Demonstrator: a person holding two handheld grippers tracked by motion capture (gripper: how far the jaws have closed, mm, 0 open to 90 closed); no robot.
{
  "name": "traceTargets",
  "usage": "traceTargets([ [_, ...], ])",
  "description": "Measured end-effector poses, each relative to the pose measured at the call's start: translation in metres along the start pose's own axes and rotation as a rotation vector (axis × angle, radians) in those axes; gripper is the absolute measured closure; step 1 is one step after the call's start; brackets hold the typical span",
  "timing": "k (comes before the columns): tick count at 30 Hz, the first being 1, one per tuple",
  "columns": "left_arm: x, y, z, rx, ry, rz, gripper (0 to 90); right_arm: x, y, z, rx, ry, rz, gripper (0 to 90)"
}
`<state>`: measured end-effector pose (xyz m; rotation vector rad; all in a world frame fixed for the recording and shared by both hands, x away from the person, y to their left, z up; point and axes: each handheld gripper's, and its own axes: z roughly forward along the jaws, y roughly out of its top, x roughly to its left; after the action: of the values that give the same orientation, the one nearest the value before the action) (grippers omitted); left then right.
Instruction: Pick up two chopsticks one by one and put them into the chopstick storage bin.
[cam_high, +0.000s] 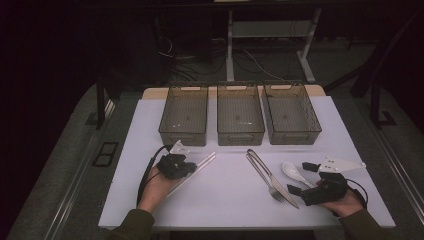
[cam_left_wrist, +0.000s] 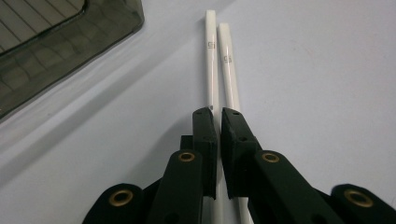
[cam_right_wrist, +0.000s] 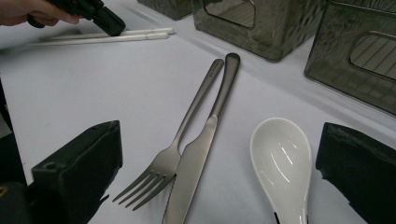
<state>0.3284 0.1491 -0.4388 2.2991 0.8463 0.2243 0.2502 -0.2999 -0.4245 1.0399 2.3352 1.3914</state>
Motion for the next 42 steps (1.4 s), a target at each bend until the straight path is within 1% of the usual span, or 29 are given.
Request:
traceTargets([
  [1,0.000,0.001,-0.001,-0.003,-0.002,0.011,84.4,0.000,0.000,0.000,0.000,0.000,-0.001,0.5],
  [3,0.000,0.001,-0.001,-0.004,0.003,0.012,84.4,0.000,0.000,0.000,0.000,0.000,-0.001,0.5],
  [6,-0.001,0.005,-0.007,-0.010,0.004,0.019,84.4,0.000,0.000,0.000,0.000,0.000,0.000,0.5],
  [7,-0.001,0.006,-0.009,-0.017,-0.001,0.016,84.4,0.000,0.000,0.000,0.000,0.001,0.000,0.5],
  [10,0.000,0.008,-0.011,-0.016,-0.001,0.015,84.4,0.000,0.000,0.000,0.001,0.000,0.000,0.5],
  [12,0.000,0.010,-0.013,-0.021,-0.015,0.010,84.4,0.000,0.000,0.000,0.000,0.000,-0.001,0.5],
  [14,0.000,0.010,-0.014,-0.025,-0.015,0.010,84.4,-0.001,0.000,0.000,-0.002,0.000,-0.004,0.5],
  [15,0.001,0.011,-0.015,-0.025,-0.020,0.004,84.4,-0.001,0.000,0.000,-0.003,0.000,-0.002,0.5],
  [17,0.002,0.013,-0.019,-0.042,-0.021,-0.003,84.4,-0.001,0.000,0.000,-0.002,0.000,-0.004,0.5],
  [19,0.002,0.014,-0.020,-0.044,-0.020,-0.010,84.4,-0.001,0.000,0.000,-0.002,0.000,-0.003,0.5],
  [21,0.005,0.016,-0.023,-0.057,-0.019,-0.002,84.4,-0.001,0.000,0.001,0.000,0.001,-0.003,0.5],
  [22,0.006,0.018,-0.027,-0.077,-0.024,-0.023,84.4,0.000,0.000,0.001,0.000,0.001,-0.003,0.5],
  [25,0.006,0.021,-0.030,-0.086,-0.024,-0.025,84.4,-0.001,0.000,0.001,-0.001,0.001,-0.001,0.5],
  [27,0.007,0.025,-0.032,-0.094,-0.032,-0.029,84.4,0.000,0.000,0.001,0.003,0.001,0.010,0.5],
  [29,0.008,0.032,-0.036,-0.114,-0.056,-0.041,84.4,-0.001,0.000,0.001,-0.001,-0.001,0.004,0.5],
  [31,0.008,0.034,-0.037,-0.121,-0.058,-0.044,84.4,-0.001,0.000,0.000,-0.001,-0.001,0.005,0.5],
  [33,0.010,0.044,-0.042,-0.135,-0.066,-0.038,84.3,-0.001,0.000,0.000,-0.001,-0.001,0.006,0.5],
  [34,0.010,0.044,-0.042,-0.135,-0.066,-0.038,84.4,-0.001,0.000,0.000,-0.002,-0.001,0.007,0.5],
  [39,0.014,0.062,-0.049,-0.148,-0.060,-0.019,84.4,-0.001,0.000,0.000,-0.001,-0.001,0.012,0.5],
  [40,0.014,0.065,-0.051,-0.152,-0.060,-0.022,84.4,-0.001,0.000,0.000,-0.002,-0.001,0.011,0.5],
  [41,0.017,0.072,-0.053,-0.162,-0.059,-0.019,84.3,-0.001,0.000,0.000,-0.001,-0.002,0.012,0.5],
  [42,0.017,0.072,-0.053,-0.162,-0.059,-0.019,84.4,-0.001,0.000,0.000,-0.001,-0.002,0.014,0.5],
])
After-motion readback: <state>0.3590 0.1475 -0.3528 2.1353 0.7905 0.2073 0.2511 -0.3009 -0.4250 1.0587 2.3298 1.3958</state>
